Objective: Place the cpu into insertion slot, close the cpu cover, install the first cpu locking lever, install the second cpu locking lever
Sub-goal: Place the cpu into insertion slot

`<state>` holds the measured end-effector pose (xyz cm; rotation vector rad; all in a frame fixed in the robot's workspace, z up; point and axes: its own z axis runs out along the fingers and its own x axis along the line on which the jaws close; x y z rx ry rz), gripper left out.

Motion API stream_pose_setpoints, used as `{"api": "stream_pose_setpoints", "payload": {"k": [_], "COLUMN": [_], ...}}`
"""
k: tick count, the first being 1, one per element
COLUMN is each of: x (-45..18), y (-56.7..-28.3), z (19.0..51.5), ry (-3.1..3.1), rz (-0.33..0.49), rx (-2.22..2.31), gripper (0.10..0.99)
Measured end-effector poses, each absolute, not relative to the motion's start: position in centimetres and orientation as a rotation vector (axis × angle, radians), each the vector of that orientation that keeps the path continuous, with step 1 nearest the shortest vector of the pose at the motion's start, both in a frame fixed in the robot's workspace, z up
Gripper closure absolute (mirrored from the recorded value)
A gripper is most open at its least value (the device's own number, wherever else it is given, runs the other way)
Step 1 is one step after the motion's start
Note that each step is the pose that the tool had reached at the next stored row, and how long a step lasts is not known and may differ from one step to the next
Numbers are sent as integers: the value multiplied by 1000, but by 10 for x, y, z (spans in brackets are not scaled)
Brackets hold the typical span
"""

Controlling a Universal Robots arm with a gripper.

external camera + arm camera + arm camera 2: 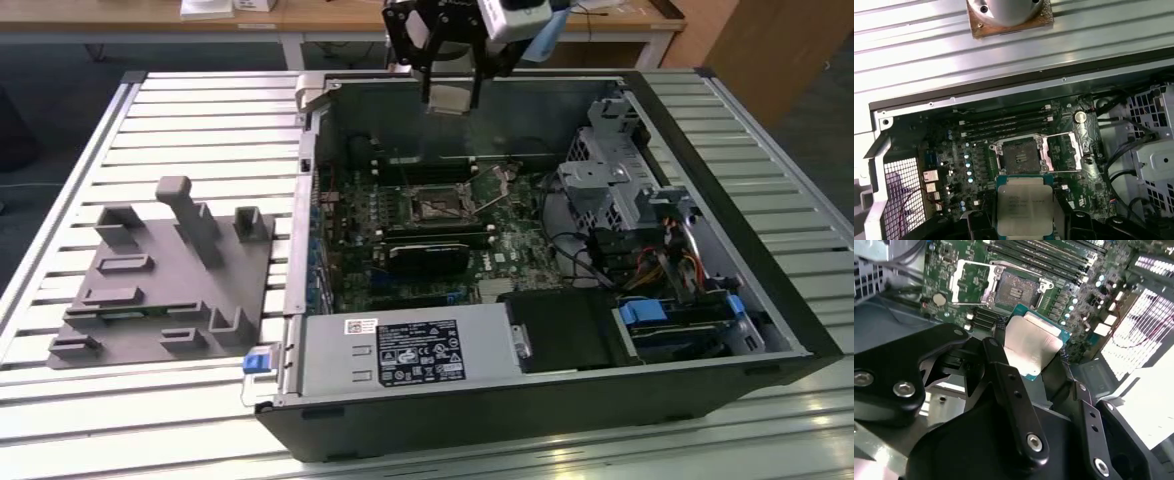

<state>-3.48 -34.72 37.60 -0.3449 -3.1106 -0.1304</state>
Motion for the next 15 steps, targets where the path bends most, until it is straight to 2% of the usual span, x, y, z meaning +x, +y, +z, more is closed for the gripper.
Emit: {"api": "stream_pose_setpoints", "payload": {"k": [15], "x": [-35], "y": [-347], "z": [373], "ry": [-3050], "rz": [-123], "rx": [-750], "gripper": [549]}}
